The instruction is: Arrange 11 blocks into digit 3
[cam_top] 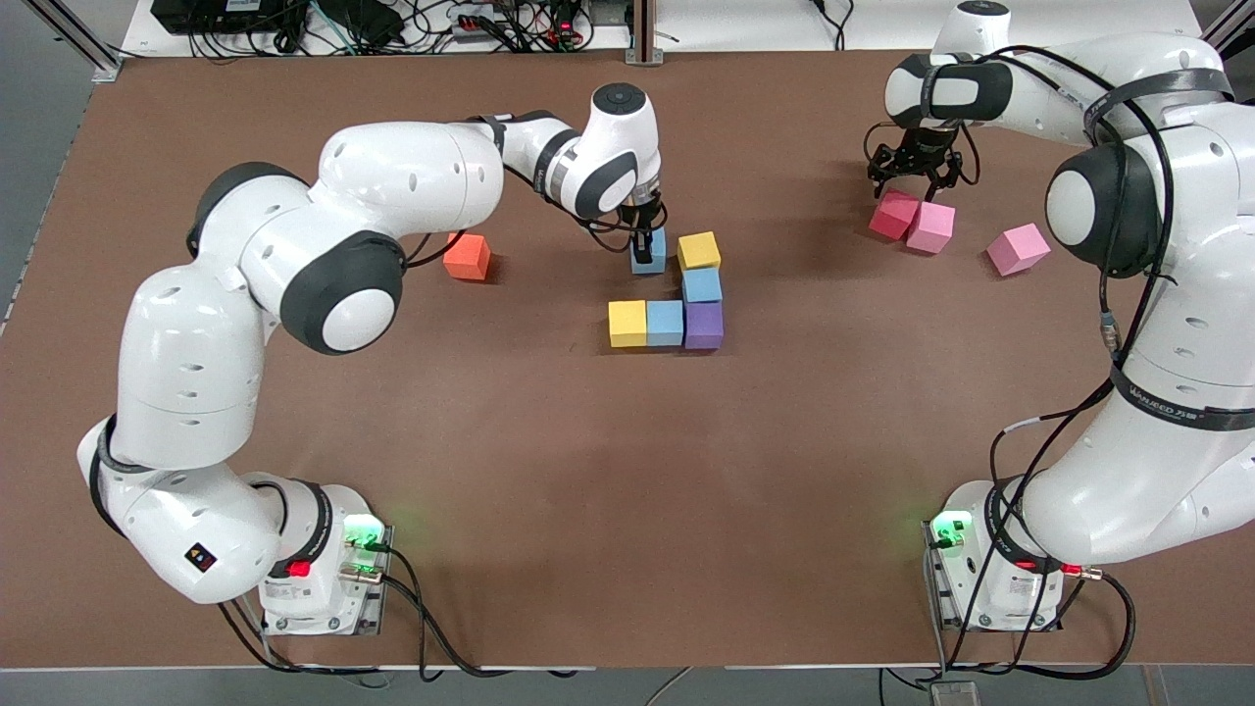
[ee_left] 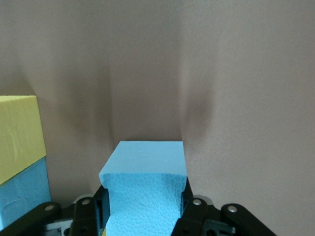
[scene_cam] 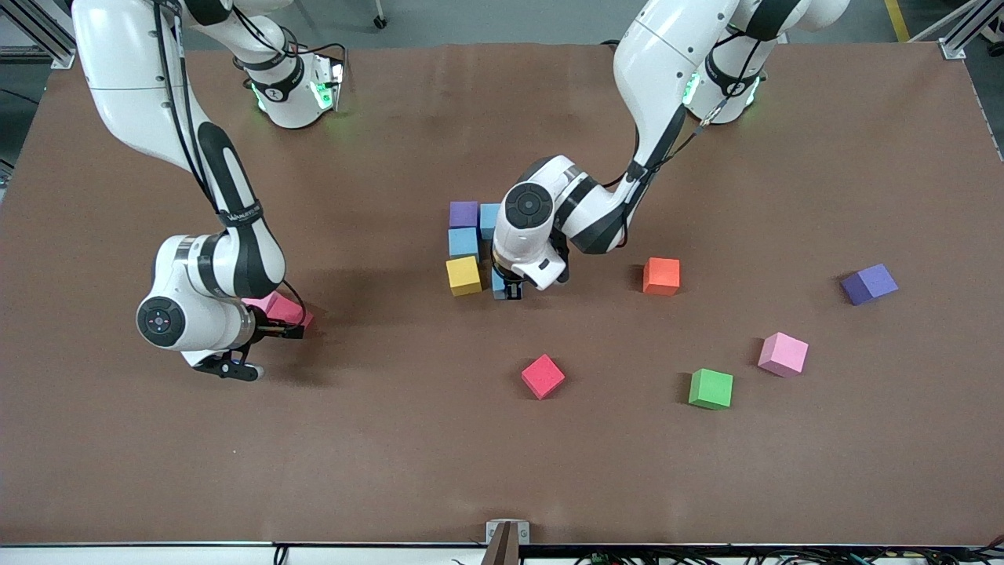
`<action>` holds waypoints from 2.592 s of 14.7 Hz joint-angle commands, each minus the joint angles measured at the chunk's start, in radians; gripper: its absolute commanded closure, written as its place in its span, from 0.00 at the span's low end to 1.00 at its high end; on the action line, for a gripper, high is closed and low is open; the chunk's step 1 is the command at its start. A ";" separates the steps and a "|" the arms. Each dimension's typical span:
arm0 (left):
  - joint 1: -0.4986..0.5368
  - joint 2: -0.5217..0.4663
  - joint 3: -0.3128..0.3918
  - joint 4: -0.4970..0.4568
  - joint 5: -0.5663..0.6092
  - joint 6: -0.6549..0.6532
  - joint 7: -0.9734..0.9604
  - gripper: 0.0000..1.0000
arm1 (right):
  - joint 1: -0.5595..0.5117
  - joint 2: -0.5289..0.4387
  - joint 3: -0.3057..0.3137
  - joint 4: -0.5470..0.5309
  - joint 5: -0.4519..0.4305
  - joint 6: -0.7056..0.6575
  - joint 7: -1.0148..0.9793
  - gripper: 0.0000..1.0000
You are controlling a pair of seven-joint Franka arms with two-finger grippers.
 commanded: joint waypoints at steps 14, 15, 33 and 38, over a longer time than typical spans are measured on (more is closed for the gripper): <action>-0.041 0.053 0.008 0.035 -0.003 0.053 0.009 0.76 | 0.019 -0.045 0.006 -0.112 0.073 0.060 0.065 0.11; -0.041 0.051 0.007 0.037 -0.003 0.055 0.008 0.76 | 0.019 -0.044 0.006 -0.112 0.073 0.059 0.065 0.22; -0.040 0.067 0.009 0.077 0.003 0.067 0.012 0.00 | 0.231 -0.011 0.004 0.116 0.060 0.057 0.059 0.74; -0.038 -0.013 0.014 0.077 0.007 0.008 0.009 0.00 | 0.311 0.081 0.006 0.220 0.062 0.056 0.103 0.75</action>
